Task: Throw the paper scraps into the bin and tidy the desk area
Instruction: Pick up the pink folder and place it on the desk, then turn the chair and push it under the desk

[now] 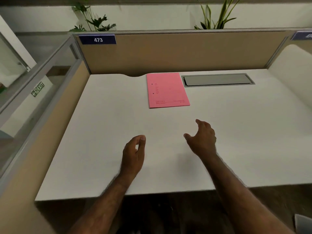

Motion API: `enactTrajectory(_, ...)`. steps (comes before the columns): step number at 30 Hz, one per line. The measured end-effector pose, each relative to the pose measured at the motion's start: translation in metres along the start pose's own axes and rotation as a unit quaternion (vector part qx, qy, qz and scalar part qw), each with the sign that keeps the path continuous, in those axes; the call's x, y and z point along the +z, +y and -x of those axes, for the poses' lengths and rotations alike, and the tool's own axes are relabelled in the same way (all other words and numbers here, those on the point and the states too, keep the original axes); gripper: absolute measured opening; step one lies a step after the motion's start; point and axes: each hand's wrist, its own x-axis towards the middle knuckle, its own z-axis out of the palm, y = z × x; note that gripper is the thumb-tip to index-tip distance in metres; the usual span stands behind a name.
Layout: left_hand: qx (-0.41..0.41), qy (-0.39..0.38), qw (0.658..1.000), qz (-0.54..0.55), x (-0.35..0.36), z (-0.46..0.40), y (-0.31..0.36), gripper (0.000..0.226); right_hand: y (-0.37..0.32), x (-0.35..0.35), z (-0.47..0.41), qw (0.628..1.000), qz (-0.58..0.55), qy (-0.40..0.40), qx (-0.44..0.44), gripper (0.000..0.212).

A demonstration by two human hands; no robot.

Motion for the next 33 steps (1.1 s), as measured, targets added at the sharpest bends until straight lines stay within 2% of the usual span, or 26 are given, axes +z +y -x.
enactTrajectory(12, -0.010, -0.045, 0.999, 0.009, -0.010, 0.103, -0.006, 0.040, 0.053, -0.032, 0.115, 0.999, -0.010, -0.010, 0.052, 0.080)
enactTrajectory(18, 0.009, -0.079, 0.997, 0.024, 0.015, 0.140, -0.001, 0.037, 0.089, -0.053, 0.151, 0.998, 0.009, -0.003, 0.063, 0.083)
enactTrajectory(24, -0.007, -0.105, 0.993, 0.052, 0.051, 0.185, 0.001, 0.039, 0.136, -0.077, 0.196, 0.996, -0.025, 0.020, 0.078, 0.081)
enactTrajectory(29, -0.015, -0.139, 0.989, 0.042, 0.082, 0.238, 0.013, 0.018, 0.191, -0.100, 0.238, 0.993, -0.031, 0.033, 0.106, 0.078)
enactTrajectory(33, 0.000, -0.163, 0.986, 0.043, 0.107, 0.280, 0.021, 0.020, 0.238, -0.125, 0.276, 0.990, -0.034, 0.048, 0.125, 0.077)
